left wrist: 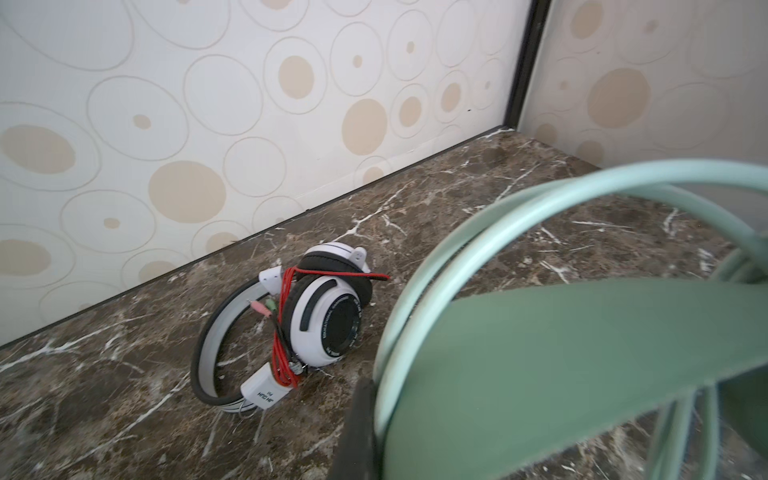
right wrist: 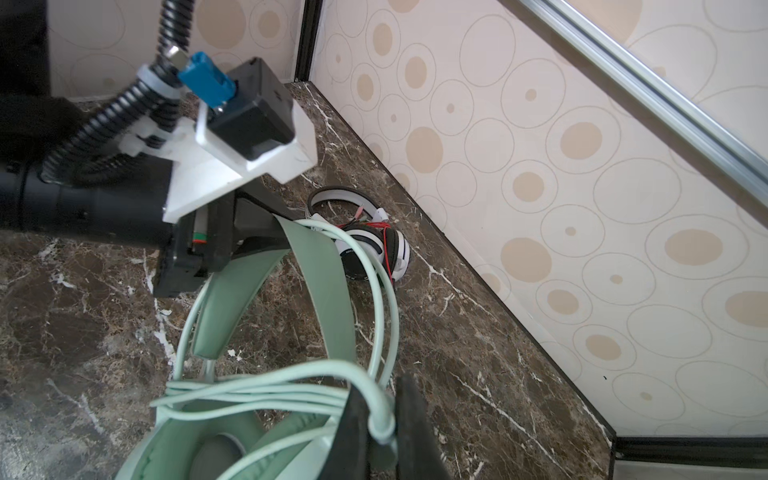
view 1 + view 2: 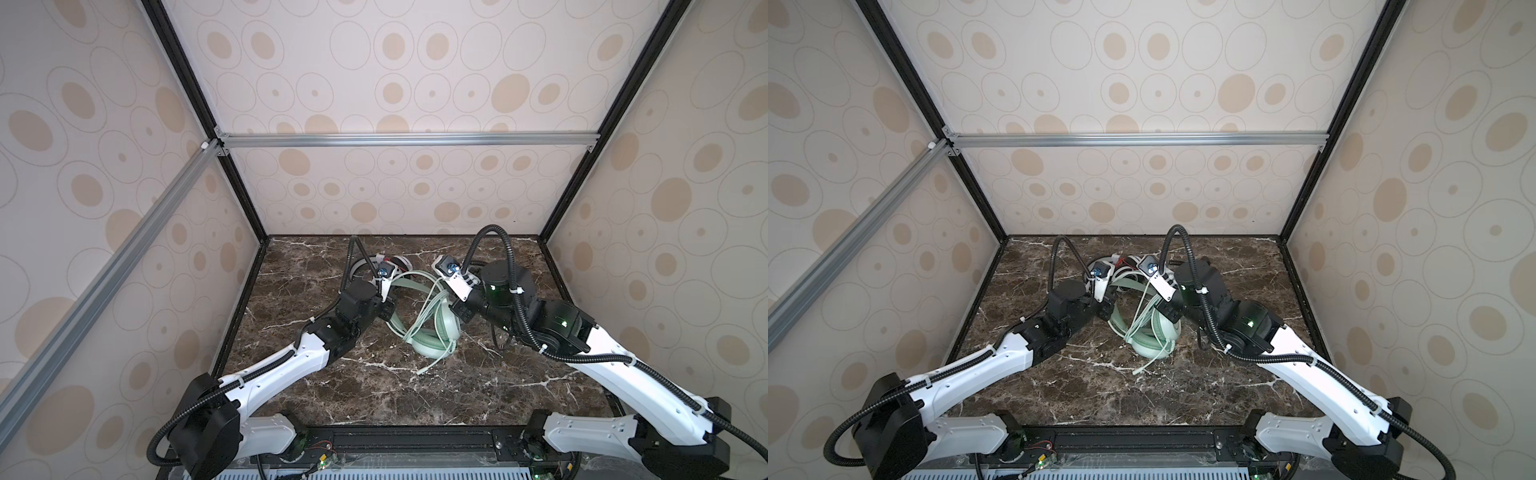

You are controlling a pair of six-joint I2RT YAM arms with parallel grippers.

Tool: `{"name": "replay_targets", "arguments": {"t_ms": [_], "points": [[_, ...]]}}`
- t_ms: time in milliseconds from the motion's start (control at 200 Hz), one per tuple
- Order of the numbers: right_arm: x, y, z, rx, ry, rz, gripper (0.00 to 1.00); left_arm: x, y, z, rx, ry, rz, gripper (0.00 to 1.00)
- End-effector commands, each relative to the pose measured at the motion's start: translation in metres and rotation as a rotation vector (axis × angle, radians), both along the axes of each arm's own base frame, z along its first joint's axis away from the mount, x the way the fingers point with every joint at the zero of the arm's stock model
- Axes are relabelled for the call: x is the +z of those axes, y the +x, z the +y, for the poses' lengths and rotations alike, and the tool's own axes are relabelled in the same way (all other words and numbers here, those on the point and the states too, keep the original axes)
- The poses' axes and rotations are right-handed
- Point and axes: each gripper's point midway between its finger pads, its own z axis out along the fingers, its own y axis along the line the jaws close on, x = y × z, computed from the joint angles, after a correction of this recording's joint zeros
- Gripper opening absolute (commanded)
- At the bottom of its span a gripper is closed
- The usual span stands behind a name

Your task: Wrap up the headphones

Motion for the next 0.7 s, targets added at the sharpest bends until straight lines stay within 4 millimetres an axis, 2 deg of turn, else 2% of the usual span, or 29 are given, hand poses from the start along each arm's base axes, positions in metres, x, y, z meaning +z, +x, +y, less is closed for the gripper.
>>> {"name": "replay_targets", "arguments": {"t_ms": [0, 200, 445, 695], "points": [[0.023, 0.004, -0.014, -0.042, 0.113, -0.034, 0.0, 0.008, -0.024, -0.011, -0.135, -0.01, -0.005, 0.0], [0.01, 0.017, -0.032, -0.096, 0.186, 0.009, 0.0, 0.014, -0.035, -0.012, -0.176, -0.051, 0.008, 0.0], [-0.013, 0.024, -0.048, -0.141, 0.198, 0.048, 0.0, 0.032, -0.043, -0.015, -0.212, -0.098, -0.016, 0.0], [-0.041, 0.025, -0.049, -0.105, 0.213, 0.087, 0.0, 0.054, -0.044, -0.017, -0.223, -0.14, -0.045, 0.0]]}}
